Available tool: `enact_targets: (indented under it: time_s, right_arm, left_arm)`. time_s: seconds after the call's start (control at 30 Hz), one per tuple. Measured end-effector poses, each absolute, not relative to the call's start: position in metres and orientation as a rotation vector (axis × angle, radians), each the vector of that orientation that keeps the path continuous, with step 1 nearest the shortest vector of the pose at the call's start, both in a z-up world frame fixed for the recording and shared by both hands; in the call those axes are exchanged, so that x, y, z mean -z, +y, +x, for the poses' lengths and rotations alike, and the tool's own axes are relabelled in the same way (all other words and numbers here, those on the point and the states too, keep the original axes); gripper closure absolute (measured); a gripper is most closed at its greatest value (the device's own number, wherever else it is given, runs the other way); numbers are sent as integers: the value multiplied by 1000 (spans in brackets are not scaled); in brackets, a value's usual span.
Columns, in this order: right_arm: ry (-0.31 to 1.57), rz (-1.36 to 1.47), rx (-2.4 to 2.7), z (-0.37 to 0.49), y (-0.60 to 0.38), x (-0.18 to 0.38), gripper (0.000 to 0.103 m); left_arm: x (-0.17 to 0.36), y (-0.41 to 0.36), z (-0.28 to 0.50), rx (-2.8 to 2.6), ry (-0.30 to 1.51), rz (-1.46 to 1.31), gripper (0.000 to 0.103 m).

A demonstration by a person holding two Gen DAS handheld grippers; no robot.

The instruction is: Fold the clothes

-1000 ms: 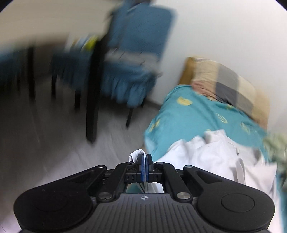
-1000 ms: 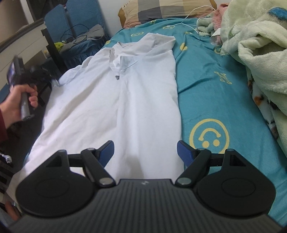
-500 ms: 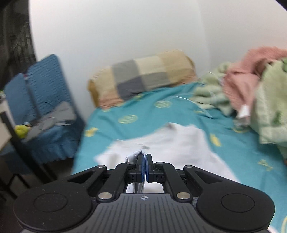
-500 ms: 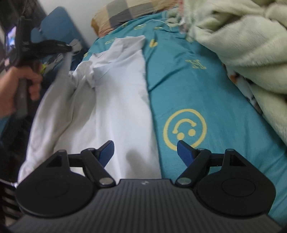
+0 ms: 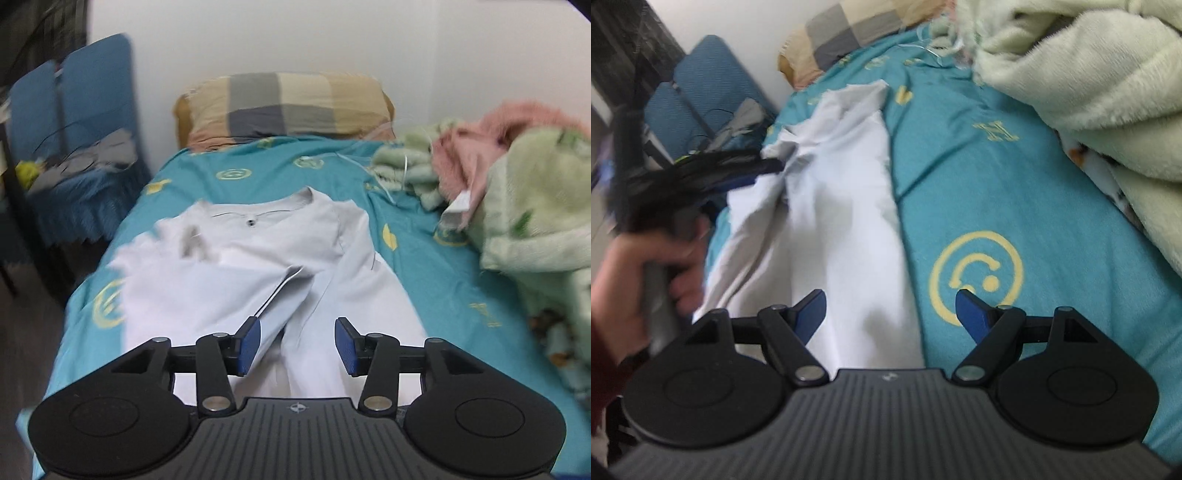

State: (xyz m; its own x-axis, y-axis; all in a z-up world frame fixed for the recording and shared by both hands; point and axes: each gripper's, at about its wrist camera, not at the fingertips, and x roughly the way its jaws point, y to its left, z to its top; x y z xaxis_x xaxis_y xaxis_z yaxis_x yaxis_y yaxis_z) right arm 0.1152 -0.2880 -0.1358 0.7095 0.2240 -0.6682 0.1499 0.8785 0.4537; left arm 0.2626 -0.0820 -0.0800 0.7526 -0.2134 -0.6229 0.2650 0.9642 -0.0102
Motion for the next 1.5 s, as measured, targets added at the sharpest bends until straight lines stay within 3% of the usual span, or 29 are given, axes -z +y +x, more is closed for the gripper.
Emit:
enact_targets:
  time_s: [0.2, 0.4, 0.47, 0.63, 0.8, 0.93, 1.4, 1.5]
  right_arm:
    - [678, 439, -117, 105, -275, 116, 25]
    - [591, 344, -159, 88, -259, 94, 25]
    - [568, 324, -171, 83, -256, 87, 29]
    - [509, 325, -240, 72, -247, 69, 29]
    - [486, 297, -320, 104, -221, 46, 30]
    - [502, 256, -410, 166, -180, 43, 36]
    - [670, -212, -434, 338, -30, 139, 42]
    - [728, -316, -435, 351, -16, 157, 57]
  left_arm:
    - [31, -45, 149, 219, 653, 67, 40]
    - [31, -24, 71, 203, 686, 7, 40]
    - [29, -22, 60, 198, 680, 31, 40]
    - [5, -8, 52, 195, 601, -12, 39]
    - [0, 17, 59, 145, 586, -55, 39]
    - [-2, 40, 66, 115, 577, -80, 39]
    - [37, 90, 95, 211, 633, -187, 39]
    - [42, 97, 98, 211, 651, -221, 39]
